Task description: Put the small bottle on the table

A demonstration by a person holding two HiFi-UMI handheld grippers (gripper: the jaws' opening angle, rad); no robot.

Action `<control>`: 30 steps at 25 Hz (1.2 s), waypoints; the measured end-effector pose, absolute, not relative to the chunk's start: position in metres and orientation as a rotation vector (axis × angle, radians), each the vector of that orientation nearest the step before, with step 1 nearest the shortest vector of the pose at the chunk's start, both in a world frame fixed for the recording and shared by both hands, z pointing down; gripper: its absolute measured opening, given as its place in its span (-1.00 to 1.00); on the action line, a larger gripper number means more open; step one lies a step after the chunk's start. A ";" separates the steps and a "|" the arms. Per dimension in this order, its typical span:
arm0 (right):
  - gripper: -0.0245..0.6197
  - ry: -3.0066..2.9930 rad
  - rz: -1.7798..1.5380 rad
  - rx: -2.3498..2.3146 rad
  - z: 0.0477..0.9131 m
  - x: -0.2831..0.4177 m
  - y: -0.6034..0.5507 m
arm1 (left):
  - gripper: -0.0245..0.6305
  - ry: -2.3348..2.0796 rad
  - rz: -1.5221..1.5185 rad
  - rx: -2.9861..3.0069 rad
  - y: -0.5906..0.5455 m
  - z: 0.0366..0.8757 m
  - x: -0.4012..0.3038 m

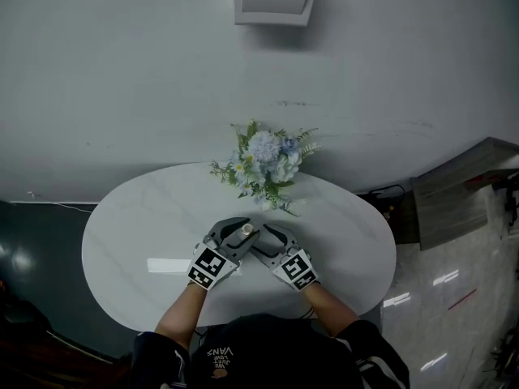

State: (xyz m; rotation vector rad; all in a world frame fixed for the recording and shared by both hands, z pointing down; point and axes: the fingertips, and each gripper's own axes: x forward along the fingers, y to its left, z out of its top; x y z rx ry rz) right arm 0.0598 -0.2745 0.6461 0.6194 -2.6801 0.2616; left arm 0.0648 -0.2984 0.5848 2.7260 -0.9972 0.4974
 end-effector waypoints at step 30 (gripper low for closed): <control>-0.10 -2.601 0.402 0.964 0.654 0.135 -0.282 | -0.44 -1.318 0.488 2.611 -0.392 0.628 0.035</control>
